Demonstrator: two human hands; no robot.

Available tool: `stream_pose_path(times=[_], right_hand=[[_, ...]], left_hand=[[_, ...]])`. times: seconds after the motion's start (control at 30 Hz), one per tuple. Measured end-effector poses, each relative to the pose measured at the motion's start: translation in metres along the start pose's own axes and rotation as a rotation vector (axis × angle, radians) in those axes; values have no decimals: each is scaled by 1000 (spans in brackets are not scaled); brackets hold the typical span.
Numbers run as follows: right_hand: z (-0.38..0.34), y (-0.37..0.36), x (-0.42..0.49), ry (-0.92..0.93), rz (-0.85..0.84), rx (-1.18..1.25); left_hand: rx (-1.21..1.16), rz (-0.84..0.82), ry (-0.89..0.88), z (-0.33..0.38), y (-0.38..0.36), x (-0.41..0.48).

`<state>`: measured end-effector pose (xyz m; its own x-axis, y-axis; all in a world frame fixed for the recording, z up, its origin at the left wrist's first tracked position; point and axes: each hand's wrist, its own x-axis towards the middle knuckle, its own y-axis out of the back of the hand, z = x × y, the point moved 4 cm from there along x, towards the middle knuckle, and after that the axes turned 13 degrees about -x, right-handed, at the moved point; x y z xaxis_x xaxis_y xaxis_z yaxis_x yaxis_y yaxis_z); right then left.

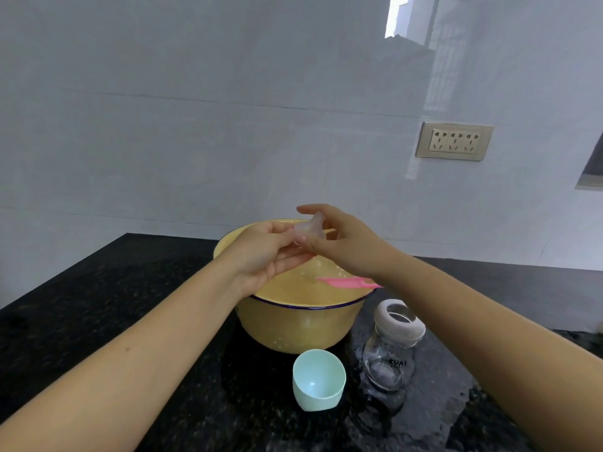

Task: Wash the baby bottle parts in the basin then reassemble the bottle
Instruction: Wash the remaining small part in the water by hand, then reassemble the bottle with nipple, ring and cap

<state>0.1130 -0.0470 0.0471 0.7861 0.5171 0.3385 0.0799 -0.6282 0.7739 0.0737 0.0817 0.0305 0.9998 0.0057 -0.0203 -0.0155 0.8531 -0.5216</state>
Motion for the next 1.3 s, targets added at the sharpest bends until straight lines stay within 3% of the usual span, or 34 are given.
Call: stream_pose_path(times=[0.1, 0.27, 0.5, 0.7, 0.83, 0.97, 1.3], right_hand=[[-2, 1, -4, -21, 23, 27], [-13, 5, -13, 125, 91, -319], [-16, 6, -26, 110, 12, -732], [-12, 3, -29, 109, 19, -905], [-1, 10, -34, 56, 79, -738], [10, 20, -42, 72, 28, -473], [41, 41, -93, -83, 85, 16]], left_hand=[[10, -18, -1, -3, -6, -5], [714, 70, -244, 10, 1, -9], [749, 85, -280, 10, 8, -23], [713, 93, -331, 6, 19, -42], [696, 61, -335, 0, 22, -57], [726, 13, -308, -12, 29, -71], [926, -75, -339, -50, 44, -85]])
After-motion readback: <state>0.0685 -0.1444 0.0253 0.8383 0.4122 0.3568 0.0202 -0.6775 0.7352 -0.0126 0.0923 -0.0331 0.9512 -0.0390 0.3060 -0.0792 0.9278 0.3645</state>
